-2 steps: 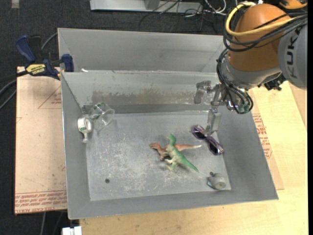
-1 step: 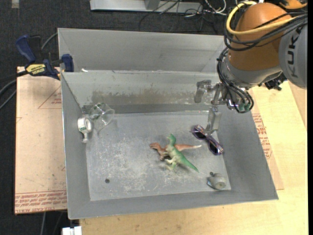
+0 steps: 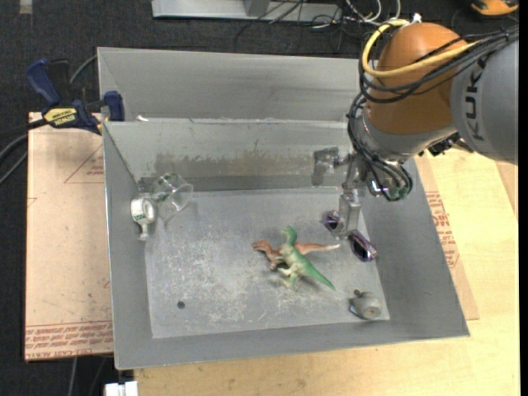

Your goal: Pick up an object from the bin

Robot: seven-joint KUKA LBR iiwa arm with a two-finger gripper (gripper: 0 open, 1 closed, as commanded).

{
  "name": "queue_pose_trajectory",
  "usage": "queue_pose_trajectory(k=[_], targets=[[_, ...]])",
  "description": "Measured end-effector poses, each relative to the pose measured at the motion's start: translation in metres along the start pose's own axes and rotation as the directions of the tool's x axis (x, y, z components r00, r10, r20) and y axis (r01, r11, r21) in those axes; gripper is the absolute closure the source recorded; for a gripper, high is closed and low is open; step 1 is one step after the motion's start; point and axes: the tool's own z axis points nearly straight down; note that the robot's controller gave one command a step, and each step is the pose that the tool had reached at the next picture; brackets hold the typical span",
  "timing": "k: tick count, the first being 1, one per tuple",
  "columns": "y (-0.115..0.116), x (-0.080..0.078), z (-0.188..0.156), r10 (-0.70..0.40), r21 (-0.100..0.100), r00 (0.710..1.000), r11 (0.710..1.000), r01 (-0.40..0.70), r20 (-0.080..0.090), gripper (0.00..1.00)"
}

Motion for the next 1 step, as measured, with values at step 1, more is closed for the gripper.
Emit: queue_pose_trajectory(k=[1], targets=[[-0.0155, 0.0191, 0.0262, 0.001, 0.0, 1.0, 1.0, -0.001, 0.0, 0.0]])
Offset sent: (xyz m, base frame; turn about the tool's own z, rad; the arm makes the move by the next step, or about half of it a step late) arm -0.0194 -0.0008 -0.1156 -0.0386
